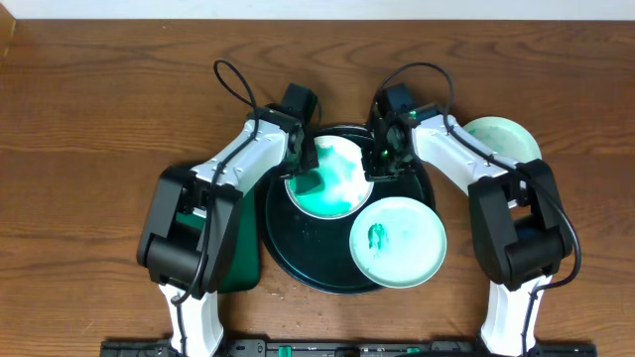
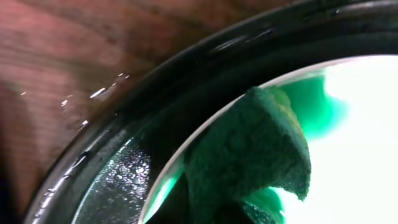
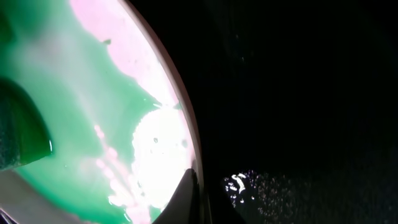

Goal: Clean dirty plates on tray and stack at the side
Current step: 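Scrub the held white plate with the sponge in the left gripper, then return the left gripper with the sponge to the green tray, then lift the scrubbed plate with the right gripper off the black tray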

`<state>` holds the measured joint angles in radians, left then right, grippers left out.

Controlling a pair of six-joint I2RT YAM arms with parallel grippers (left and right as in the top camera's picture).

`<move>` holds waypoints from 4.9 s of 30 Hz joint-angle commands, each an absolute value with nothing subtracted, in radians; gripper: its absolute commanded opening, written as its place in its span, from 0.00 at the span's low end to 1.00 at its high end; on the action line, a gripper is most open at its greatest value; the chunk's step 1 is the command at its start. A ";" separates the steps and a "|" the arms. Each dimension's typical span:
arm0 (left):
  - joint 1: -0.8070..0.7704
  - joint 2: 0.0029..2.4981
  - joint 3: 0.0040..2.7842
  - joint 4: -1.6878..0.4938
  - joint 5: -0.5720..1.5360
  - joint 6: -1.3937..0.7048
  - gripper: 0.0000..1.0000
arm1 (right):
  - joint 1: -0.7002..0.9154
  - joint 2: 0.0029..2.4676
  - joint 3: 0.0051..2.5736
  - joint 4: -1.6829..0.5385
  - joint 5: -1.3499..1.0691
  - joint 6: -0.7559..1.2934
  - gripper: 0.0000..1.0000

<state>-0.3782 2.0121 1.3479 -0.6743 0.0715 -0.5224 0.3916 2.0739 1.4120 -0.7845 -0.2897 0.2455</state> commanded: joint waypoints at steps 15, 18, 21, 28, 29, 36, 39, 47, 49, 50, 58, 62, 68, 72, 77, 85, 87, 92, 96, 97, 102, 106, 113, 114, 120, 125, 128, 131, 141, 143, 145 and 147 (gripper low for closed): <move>-0.495 2.093 1.276 -0.718 0.345 -0.248 0.07 | 0.391 2.112 1.393 -0.816 -0.236 0.231 0.01; -0.525 2.093 1.276 -0.679 0.413 -0.249 0.07 | 0.391 2.112 1.393 -0.816 -0.236 0.231 0.01; -0.545 2.093 1.276 -0.651 0.443 -0.266 0.07 | 0.391 2.112 1.393 -0.817 -0.236 0.231 0.01; -0.551 2.093 1.276 -0.598 0.539 -0.267 0.07 | 0.391 2.112 1.393 -0.819 -0.236 0.231 0.01; -0.551 2.093 1.276 -0.595 0.539 -0.267 0.07 | 0.391 2.112 1.393 -0.819 -0.236 0.231 0.01; -0.544 2.084 1.282 -0.557 0.565 -0.266 0.07 | 0.391 2.112 1.393 -0.823 -0.236 0.231 0.01; -0.529 2.062 1.300 -0.557 0.548 -0.267 0.07 | 0.391 2.112 1.393 -0.824 -0.236 0.231 0.01; -0.459 1.927 1.323 -0.654 0.241 -0.377 0.07 | 0.391 2.112 1.393 -0.822 -0.236 0.231 0.01; -0.439 1.879 1.323 -0.693 0.196 -0.380 0.07 | 0.391 2.112 1.393 -0.819 -0.236 0.231 0.01; -0.429 1.853 1.323 -0.713 0.183 -0.379 0.07 | 0.391 2.112 1.393 -0.815 -0.236 0.231 0.01; -0.374 1.657 1.322 -0.884 0.083 -0.381 0.07 | 0.391 2.112 1.393 -0.801 -0.236 0.231 0.01; -0.325 1.628 1.322 -1.008 -0.066 -0.459 0.07 | 0.391 2.112 1.393 -0.802 -0.236 0.231 0.01; -0.185 1.635 1.266 -1.053 -0.083 -0.470 0.07 | 0.391 2.112 1.393 -0.801 -0.236 0.231 0.01; -0.102 1.645 1.218 -1.028 -0.083 -0.466 0.07 | 0.391 2.112 1.393 -0.800 -0.236 0.230 0.01; -0.053 1.664 1.149 -0.980 -0.083 -0.466 0.07 | 0.391 2.112 1.393 -0.798 -0.236 0.223 0.01; -0.051 1.732 1.093 -0.917 -0.083 -0.466 0.08 | 0.391 2.112 1.393 -0.798 -0.237 0.223 0.01; -0.051 1.745 1.093 -0.909 -0.083 -0.466 0.07 | 0.391 2.112 1.393 -0.799 -0.236 0.223 0.01; -0.051 1.747 1.093 -0.902 -0.083 -0.466 0.13 | 0.391 2.112 1.393 -0.798 -0.236 0.223 0.01; -0.051 1.747 1.093 -0.903 -0.082 -0.466 0.53 | 0.391 2.112 1.393 -0.798 -0.236 0.223 0.01; -0.051 1.747 1.093 -0.903 -0.080 -0.465 0.57 | 0.391 2.112 1.393 -0.797 -0.236 0.223 0.01; -0.052 1.733 1.098 -0.907 -0.064 -0.446 0.62 | 0.391 2.112 1.393 -0.796 -0.236 0.223 0.01; -0.052 1.662 1.105 -0.920 -0.064 -0.446 0.66 | 0.391 2.111 1.393 -0.782 -0.236 0.215 0.01; -0.052 1.453 1.105 -0.921 -0.064 -0.447 0.79 | 0.391 2.078 1.394 -0.758 -0.236 0.183 0.01; -0.052 1.433 1.105 -0.921 -0.064 -0.447 0.79 | 0.391 2.066 1.394 -0.758 -0.236 0.174 0.01; -0.052 1.348 1.105 -0.922 -0.064 -0.447 0.80 | 0.400 1.972 1.394 -0.764 -0.186 0.159 0.01; -0.052 1.346 1.104 -0.926 -0.064 -0.447 0.80 | 0.428 1.862 1.394 -0.778 -0.094 0.132 0.02; -0.052 1.346 1.104 -0.926 -0.064 -0.447 0.80 | 0.465 1.795 1.394 -0.793 0.013 0.127 0.01; -0.052 1.346 1.104 -0.926 -0.064 -0.447 0.80 | 0.505 1.742 1.394 -0.811 0.121 0.114 0.01; -0.052 1.346 1.104 -0.926 -0.064 -0.447 0.80 | 0.672 1.670 1.394 -0.850 0.554 0.001 0.01; -0.052 1.346 1.104 -0.926 -0.064 -0.447 0.80 | 0.698 1.670 1.394 -0.846 0.616 -0.026 0.01; -0.052 1.346 1.104 -0.926 -0.064 -0.447 0.80 | 0.723 1.670 1.394 -0.837 0.702 -0.050 0.01; -0.052 1.346 1.104 -0.926 -0.064 -0.447 0.80 | 0.746 1.670 1.394 -0.822 0.799 -0.094 0.01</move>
<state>-0.0540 1.3483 1.0943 -0.9195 -0.0589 -0.4458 0.7166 1.6928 1.3895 -0.8360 0.5777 -0.0154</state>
